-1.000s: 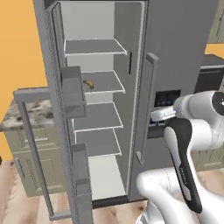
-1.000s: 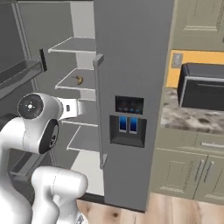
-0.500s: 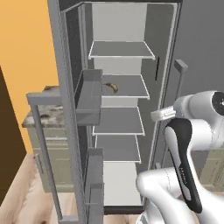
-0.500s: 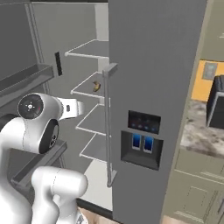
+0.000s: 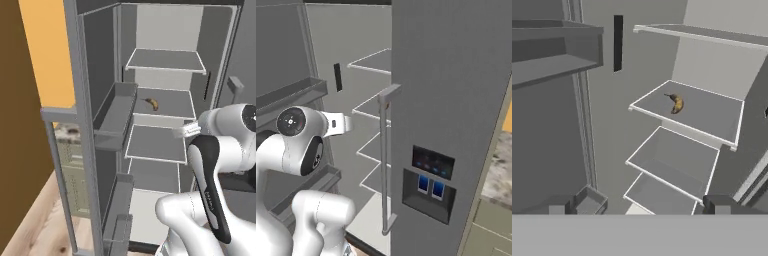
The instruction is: Retrieve the orange and banana from the fridge and place them into the bowl on the dining table.
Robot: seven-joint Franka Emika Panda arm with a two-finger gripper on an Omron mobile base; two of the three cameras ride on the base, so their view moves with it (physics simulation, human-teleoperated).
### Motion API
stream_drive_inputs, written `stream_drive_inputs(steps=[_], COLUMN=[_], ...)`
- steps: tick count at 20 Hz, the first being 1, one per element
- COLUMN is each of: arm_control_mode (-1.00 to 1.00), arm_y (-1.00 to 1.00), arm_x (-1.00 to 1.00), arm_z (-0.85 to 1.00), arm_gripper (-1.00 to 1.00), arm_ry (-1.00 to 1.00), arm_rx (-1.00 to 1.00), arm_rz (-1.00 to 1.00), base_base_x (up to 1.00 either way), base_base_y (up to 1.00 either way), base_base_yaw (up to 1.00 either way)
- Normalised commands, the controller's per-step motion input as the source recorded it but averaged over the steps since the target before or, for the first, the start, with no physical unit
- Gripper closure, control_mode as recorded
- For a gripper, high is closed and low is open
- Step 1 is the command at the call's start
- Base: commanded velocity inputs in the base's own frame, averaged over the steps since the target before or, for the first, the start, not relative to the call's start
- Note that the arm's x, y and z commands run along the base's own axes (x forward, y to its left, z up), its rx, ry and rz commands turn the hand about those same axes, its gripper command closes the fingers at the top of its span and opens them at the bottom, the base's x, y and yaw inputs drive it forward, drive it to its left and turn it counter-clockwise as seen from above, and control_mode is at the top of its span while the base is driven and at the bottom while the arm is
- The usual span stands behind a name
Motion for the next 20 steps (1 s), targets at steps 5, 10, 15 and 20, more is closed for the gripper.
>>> stream_drive_inputs(steps=[5, 10, 15, 20], arm_control_mode=[1.00, 1.00, 1.00, 1.00], arm_y=[0.00, 0.00, 0.00, 0.00], arm_x=[0.00, 0.00, 0.00, 0.00], arm_z=[0.00, 0.00, 0.00, 0.00], arm_gripper=[-1.00, -1.00, -1.00, -1.00], arm_ry=[0.00, 0.00, 0.00, 0.00], arm_rx=[0.00, 0.00, 0.00, 0.00], arm_rz=[0.00, 0.00, 0.00, 0.00], base_base_x=[0.35, 0.23, 0.19, 0.26], base_base_y=[-0.18, -0.47, -0.20, 0.04], base_base_yaw=[0.25, 0.09, 0.00, -0.09])
